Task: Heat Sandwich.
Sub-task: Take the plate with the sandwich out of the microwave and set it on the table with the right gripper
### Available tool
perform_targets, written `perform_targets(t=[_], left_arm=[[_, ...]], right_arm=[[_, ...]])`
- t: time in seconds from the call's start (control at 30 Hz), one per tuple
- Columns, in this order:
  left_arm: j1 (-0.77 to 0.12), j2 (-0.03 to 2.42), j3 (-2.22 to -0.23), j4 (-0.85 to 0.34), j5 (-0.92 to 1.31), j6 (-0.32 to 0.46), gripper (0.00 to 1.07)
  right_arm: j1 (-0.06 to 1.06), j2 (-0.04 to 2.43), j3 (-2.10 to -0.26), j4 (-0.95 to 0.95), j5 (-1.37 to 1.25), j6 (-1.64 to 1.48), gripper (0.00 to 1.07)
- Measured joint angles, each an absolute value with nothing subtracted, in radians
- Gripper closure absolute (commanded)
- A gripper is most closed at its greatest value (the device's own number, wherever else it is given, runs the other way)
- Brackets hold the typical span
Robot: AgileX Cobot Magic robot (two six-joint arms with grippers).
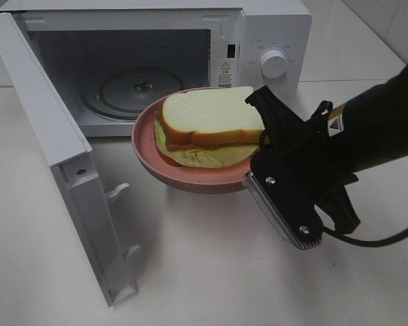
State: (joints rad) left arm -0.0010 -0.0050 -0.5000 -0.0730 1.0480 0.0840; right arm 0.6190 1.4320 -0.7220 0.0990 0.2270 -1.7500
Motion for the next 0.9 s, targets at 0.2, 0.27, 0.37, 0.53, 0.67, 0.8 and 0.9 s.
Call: perform_targets(t=[0.2,0.27,0.37,0.53,0.67,0.8,0.9], left_arm=[[-0.001,-0.005,-0.500,-0.073,1.048,0.084,0.09],[-0.001,-0.005,-0.500,-0.073,1.048,0.084,0.09],[-0.001,-0.005,-0.500,-0.073,1.048,0.084,0.09],[-0.001,-0.005,-0.500,-0.073,1.048,0.084,0.09],[-0.001,-0.005,-0.500,-0.073,1.048,0.084,0.09],[-0.001,-0.005,-0.500,-0.073,1.048,0.084,0.09],[-0.001,-0.005,-0.500,-0.073,1.048,0.084,0.09]], right_arm=[[0.619,1.306,-0.641,0.099,0.226,-1.714,1.07],[0.619,1.272,-0.621,0.099,0.227,-1.693,1.07],[0.619,1.217,-0.588,0.098,0.227,-1.669,1.07],[0.619,1.135,-0.541,0.060,0.260,-1.616,1.07],[0.619,1.080,-0.516,-0.017,0.291,-1.516,1.07],[0.619,1.039,-0.502,-0.123,0.325,-1.369,1.07],[0.619,1.030,-0.500,-0.188,0.349,-1.277,1.07]])
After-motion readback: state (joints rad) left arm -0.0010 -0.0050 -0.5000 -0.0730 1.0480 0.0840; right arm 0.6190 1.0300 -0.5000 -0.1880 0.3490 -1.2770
